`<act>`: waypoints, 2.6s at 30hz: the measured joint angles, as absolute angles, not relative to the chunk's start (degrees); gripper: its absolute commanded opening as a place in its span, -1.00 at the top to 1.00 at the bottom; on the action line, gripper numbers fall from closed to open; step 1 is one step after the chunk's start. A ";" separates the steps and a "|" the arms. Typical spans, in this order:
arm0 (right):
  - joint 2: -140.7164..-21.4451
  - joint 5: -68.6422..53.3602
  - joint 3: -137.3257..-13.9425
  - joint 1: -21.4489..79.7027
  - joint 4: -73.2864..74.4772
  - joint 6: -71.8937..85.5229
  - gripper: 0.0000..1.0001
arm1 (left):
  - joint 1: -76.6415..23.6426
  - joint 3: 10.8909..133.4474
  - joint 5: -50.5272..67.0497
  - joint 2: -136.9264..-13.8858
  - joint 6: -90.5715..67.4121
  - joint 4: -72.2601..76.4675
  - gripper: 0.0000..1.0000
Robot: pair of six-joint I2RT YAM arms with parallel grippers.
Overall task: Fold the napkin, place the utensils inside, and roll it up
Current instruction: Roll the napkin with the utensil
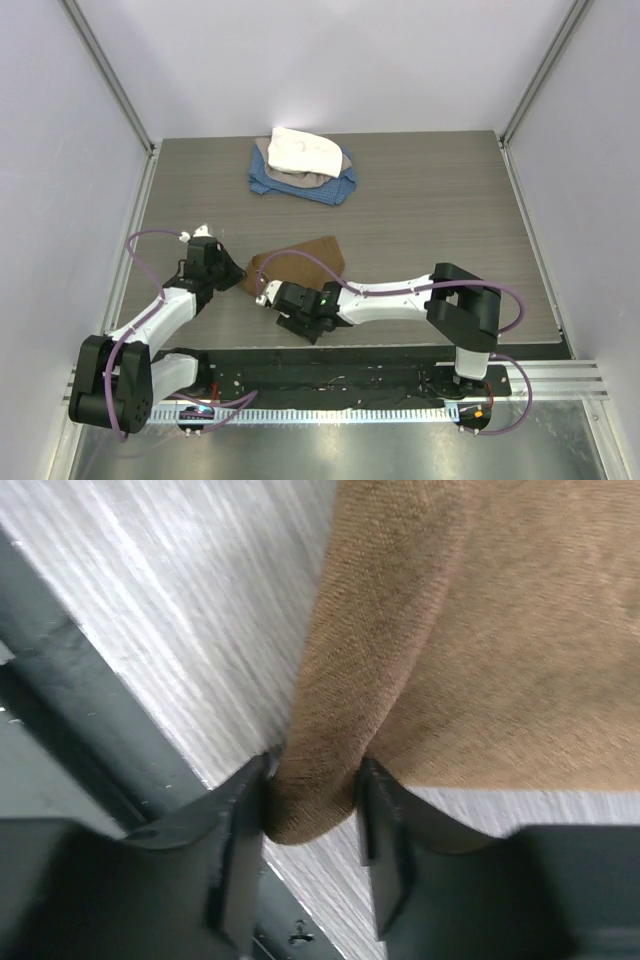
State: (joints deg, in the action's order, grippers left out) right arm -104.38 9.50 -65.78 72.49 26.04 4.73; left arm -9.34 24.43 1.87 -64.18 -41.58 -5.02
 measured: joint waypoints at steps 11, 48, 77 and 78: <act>-104.22 -15.79 -64.25 62.00 23.27 3.99 0.57 | -9.21 24.93 1.78 -64.05 -41.54 -5.30 1.00; -97.97 -32.32 -62.41 47.59 25.45 7.27 -0.74 | -8.97 26.26 3.70 -66.81 -41.34 -5.02 1.00; -117.60 5.80 -82.00 64.31 10.39 -5.76 -0.81 | -8.60 27.00 5.26 -69.06 -41.52 -3.57 1.00; -117.99 4.97 -82.37 64.05 10.33 -5.74 -0.80 | -8.60 27.00 5.28 -69.14 -41.52 -3.49 1.00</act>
